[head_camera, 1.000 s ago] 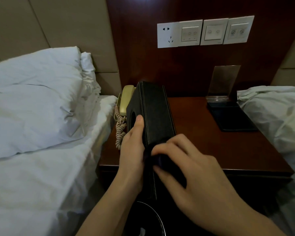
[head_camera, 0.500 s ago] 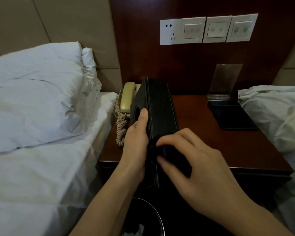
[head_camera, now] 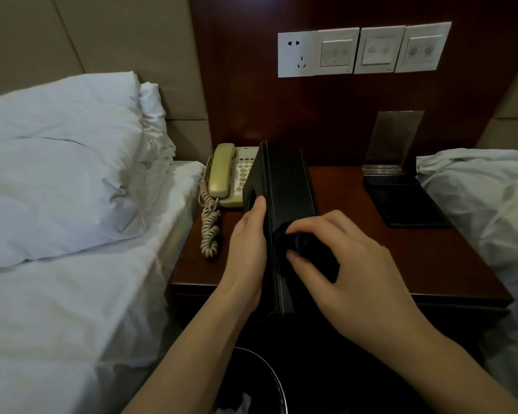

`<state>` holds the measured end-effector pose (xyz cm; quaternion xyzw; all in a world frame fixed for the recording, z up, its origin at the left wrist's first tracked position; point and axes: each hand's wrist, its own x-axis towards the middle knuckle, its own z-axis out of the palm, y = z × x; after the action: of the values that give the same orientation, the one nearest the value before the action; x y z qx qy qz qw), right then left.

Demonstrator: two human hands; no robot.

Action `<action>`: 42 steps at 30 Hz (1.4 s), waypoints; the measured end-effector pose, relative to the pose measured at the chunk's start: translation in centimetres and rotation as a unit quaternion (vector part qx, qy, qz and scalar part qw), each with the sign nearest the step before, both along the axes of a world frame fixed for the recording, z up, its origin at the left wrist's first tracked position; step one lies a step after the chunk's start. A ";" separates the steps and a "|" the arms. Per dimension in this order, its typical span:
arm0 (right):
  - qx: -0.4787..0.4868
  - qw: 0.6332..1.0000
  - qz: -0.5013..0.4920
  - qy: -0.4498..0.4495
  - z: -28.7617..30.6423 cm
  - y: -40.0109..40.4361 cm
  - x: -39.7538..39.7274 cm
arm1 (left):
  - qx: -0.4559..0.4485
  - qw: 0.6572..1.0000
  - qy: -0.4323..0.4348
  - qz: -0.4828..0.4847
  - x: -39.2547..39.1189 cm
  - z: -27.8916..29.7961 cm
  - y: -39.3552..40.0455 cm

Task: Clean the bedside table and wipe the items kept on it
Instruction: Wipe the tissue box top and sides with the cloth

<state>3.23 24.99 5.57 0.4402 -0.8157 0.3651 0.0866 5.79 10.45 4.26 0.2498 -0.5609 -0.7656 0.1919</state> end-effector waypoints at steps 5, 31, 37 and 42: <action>0.004 1.000 0.001 0.002 -0.1 -0.2 0.6 | -0.190 0.982 -0.021 -0.004 1.1 -0.9 -0.7; -0.046 0.998 0.050 -0.006 1.6 1.9 2.5 | -0.196 0.965 0.148 0.094 3.0 0.2 1.4; -0.056 0.998 -0.013 0.000 1.3 2.0 1.4 | -0.188 0.964 0.145 0.120 2.9 0.7 1.0; -0.035 0.999 0.020 0.008 1.3 1.6 2.4 | -0.219 0.959 0.135 0.121 2.8 0.6 1.1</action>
<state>5.64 26.60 6.88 0.4558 -0.7927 0.3919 0.1012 8.62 11.50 4.83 0.1618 -0.6489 -0.6220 0.4074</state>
